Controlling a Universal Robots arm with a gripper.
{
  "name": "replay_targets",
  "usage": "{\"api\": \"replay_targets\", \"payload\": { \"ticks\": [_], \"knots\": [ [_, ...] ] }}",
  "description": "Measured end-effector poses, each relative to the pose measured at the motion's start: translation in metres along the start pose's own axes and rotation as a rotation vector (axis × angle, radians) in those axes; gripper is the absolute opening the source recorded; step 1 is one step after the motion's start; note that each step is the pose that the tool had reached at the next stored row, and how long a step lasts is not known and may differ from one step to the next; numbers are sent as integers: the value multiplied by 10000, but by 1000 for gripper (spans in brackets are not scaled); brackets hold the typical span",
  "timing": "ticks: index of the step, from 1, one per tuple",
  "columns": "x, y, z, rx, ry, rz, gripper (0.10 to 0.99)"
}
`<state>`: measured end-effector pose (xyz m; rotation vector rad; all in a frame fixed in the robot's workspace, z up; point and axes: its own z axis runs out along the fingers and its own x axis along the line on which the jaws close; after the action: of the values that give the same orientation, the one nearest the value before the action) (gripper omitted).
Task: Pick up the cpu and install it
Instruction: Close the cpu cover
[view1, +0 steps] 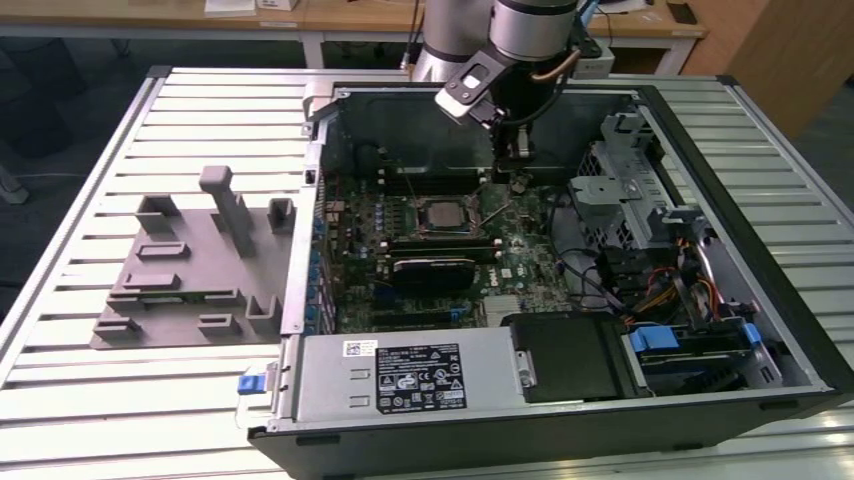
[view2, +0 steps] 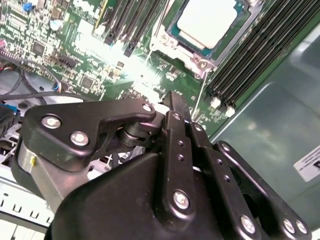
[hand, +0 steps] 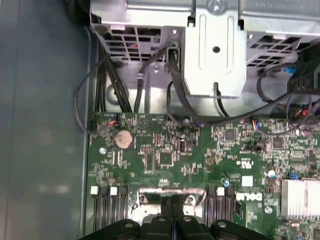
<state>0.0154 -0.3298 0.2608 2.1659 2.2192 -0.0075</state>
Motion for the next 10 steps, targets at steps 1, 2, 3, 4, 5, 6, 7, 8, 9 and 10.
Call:
{"api": "replay_targets", "payload": {
  "ticks": [1, 2, 3, 4, 5, 6, 7, 8, 9, 10],
  "knots": [
    [0, 16, 0, 0, 0, 0, 106],
    [-1, 34, 1, 0, 0, 0, 106],
    [-1, 51, 1, 0, 0, -1, 106],
    [-2, 68, 2, 0, 0, -1, 106],
    [-2, 86, 3, 0, 1, 0, 106],
    [-2, 104, 3, 0, 0, 1, 106],
    [-3, 122, 3, 0, 0, 0, 106],
    [-3, 135, 4, 0, -1, -1, 106],
    [-3, 149, 4, 1, -2, -1, 106],
    [-3, 161, 4, 0, -3, -1, 106]
  ]
}}
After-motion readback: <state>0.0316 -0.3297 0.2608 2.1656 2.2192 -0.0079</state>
